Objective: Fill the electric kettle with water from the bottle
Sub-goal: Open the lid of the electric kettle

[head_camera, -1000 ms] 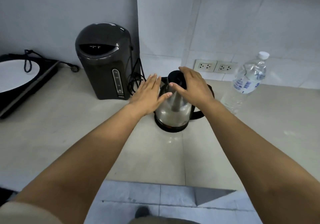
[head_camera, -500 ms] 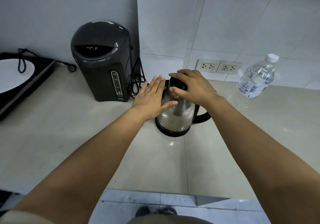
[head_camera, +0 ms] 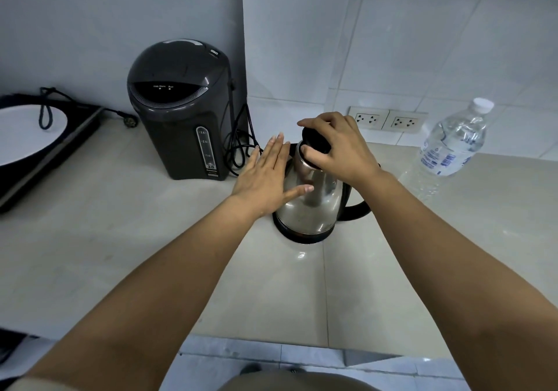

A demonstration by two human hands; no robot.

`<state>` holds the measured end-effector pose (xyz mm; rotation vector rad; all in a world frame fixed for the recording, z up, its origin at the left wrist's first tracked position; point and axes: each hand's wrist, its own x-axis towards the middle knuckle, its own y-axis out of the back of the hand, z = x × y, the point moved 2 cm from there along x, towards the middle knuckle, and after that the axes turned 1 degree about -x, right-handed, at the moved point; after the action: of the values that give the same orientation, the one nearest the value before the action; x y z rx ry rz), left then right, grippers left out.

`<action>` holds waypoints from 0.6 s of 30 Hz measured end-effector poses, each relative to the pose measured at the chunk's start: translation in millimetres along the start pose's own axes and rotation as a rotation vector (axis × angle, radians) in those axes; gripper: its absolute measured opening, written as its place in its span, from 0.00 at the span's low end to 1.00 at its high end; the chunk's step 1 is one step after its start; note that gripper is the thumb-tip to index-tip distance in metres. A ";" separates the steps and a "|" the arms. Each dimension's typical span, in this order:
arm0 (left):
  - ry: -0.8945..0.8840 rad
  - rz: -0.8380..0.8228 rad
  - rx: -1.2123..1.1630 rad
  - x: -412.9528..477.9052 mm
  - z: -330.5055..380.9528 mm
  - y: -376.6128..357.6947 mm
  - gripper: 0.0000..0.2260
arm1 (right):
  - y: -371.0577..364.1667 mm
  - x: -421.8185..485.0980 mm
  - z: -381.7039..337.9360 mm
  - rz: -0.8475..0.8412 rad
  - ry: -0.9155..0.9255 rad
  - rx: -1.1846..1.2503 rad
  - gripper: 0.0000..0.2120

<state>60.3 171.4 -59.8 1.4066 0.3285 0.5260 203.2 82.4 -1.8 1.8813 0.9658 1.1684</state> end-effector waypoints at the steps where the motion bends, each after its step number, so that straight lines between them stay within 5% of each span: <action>1: 0.000 -0.002 0.003 0.4 0.1 0.2 0.48 | 1.4 0.3 -1.0 0.030 0.004 0.015 0.24; 7: -0.008 0.018 -0.027 0.4 0.0 1.0 0.47 | 20.8 2.8 -2.3 0.211 -0.005 0.036 0.19; 18: 0.003 0.099 -0.076 -4.4 1.1 -1.9 0.42 | 46.5 -16.1 6.6 0.455 0.063 -0.287 0.15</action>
<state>57.5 168.0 -61.9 1.3530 0.2397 0.6154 214.7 45.4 29.4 1.8843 0.3749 1.5450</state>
